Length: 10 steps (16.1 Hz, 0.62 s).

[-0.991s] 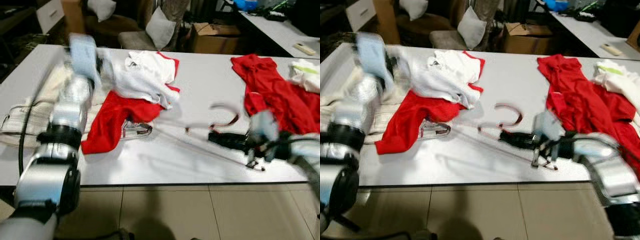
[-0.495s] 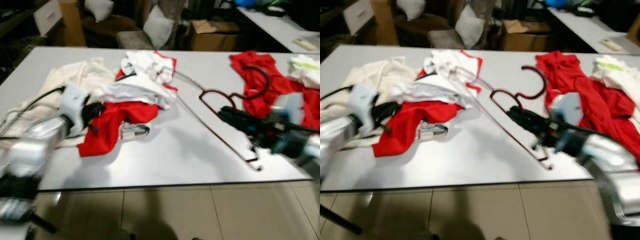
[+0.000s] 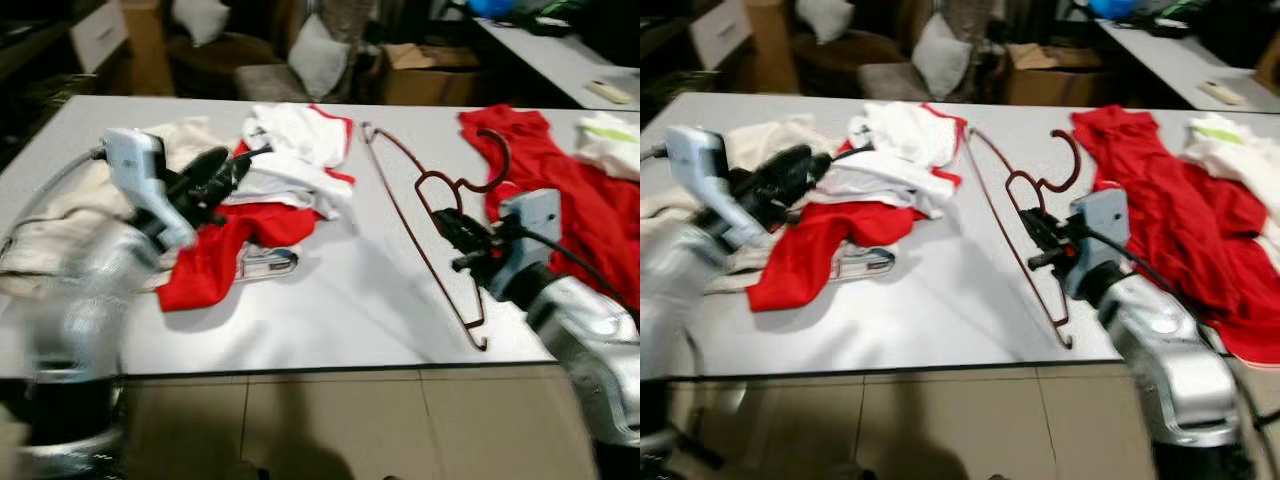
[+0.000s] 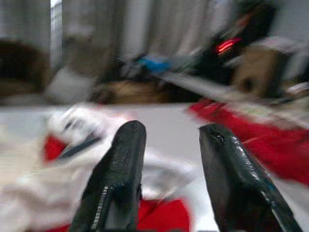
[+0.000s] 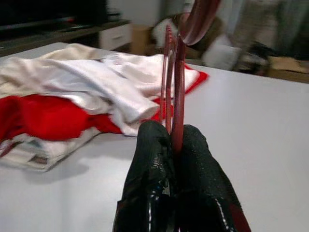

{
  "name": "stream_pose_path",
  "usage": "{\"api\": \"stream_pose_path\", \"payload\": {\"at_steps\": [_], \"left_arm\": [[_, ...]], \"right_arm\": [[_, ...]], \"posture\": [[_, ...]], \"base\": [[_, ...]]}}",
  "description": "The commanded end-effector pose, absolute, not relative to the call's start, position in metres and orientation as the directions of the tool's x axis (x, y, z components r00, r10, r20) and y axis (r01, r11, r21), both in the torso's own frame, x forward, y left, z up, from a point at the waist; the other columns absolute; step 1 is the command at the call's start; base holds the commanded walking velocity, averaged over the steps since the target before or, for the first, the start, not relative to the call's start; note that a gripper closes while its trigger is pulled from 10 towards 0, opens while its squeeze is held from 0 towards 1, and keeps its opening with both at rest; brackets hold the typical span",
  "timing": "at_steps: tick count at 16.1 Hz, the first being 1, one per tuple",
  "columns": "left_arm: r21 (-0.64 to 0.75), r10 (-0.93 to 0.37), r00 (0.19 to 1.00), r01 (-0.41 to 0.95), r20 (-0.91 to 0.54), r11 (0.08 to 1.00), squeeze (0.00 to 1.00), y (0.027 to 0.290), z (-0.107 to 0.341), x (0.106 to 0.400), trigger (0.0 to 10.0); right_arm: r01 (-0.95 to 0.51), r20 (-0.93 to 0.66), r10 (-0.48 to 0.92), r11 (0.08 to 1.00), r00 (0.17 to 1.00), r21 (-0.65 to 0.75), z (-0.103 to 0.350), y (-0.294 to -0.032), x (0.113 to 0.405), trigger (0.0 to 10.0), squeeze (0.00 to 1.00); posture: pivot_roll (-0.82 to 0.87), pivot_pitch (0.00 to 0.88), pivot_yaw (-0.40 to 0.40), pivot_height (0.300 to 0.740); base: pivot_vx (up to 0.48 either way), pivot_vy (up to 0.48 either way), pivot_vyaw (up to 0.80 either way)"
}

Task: Hang hanger

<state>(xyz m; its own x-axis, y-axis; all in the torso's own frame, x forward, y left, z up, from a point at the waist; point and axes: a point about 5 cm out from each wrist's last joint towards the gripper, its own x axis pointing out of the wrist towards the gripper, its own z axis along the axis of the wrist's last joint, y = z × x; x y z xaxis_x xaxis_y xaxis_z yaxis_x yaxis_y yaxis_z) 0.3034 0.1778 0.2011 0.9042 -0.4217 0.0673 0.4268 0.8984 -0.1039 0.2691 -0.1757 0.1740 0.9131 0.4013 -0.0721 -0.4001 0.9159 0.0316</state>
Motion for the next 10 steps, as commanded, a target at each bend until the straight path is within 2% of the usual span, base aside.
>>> {"api": "stream_pose_path", "payload": {"at_steps": [1,2,3,4,5,7,10], "left_arm": [[-0.083,-0.382,0.924,0.380,-0.013,0.921,0.49,0.173,0.182,0.304,10.0],[-0.073,-0.348,0.937,0.346,-0.019,0.935,0.36,0.169,0.177,0.304,10.0],[-0.067,-0.295,0.952,0.290,-0.080,0.955,0.29,0.163,0.161,0.306,10.0],[-0.067,-0.301,0.946,0.295,-0.119,0.953,0.19,0.160,0.155,0.305,10.0],[-0.070,-0.323,0.937,0.316,-0.137,0.946,0.00,0.157,0.151,0.303,10.0],[-0.068,-0.367,0.923,0.361,-0.112,0.930,0.00,0.150,0.150,0.299,10.0],[-0.064,-0.310,0.947,0.305,-0.085,0.950,0.00,0.157,0.142,0.295,10.0]], "right_arm": [[-0.365,-0.059,0.365,0.931,0.929,0.023,0.175,-0.175,0.268,10.0,0.00],[-0.335,-0.029,0.336,0.941,0.941,0.042,0.175,-0.173,0.269,10.0,0.00],[-0.241,-0.060,0.246,0.967,0.967,0.084,0.166,-0.169,0.270,10.0,0.00],[-0.194,-0.082,0.200,0.978,0.976,0.079,0.160,-0.169,0.269,10.0,0.00],[-0.175,-0.073,0.181,0.982,0.981,0.073,0.158,-0.168,0.267,10.0,0.00],[-0.174,-0.068,0.176,0.984,0.982,0.046,0.159,-0.167,0.266,10.0,0.00],[-0.162,-0.060,0.164,0.986,0.985,0.041,0.161,-0.166,0.267,10.0,0.00]], "posture": [[-0.04,0.000,-0.040,0.740],[-0.05,0.000,-0.036,0.740],[-0.05,0.000,-0.033,0.740],[-0.06,0.000,-0.031,0.740],[-0.06,0.000,-0.027,0.740],[-0.06,0.000,-0.030,0.740],[-0.06,0.000,-0.037,0.740]], "base": [[0.000,0.000,0.00],[0.000,0.000,0.00],[0.000,0.000,0.00],[0.000,0.000,0.00],[0.000,0.000,0.00],[0.000,0.000,0.00],[0.000,0.000,0.00]]}}
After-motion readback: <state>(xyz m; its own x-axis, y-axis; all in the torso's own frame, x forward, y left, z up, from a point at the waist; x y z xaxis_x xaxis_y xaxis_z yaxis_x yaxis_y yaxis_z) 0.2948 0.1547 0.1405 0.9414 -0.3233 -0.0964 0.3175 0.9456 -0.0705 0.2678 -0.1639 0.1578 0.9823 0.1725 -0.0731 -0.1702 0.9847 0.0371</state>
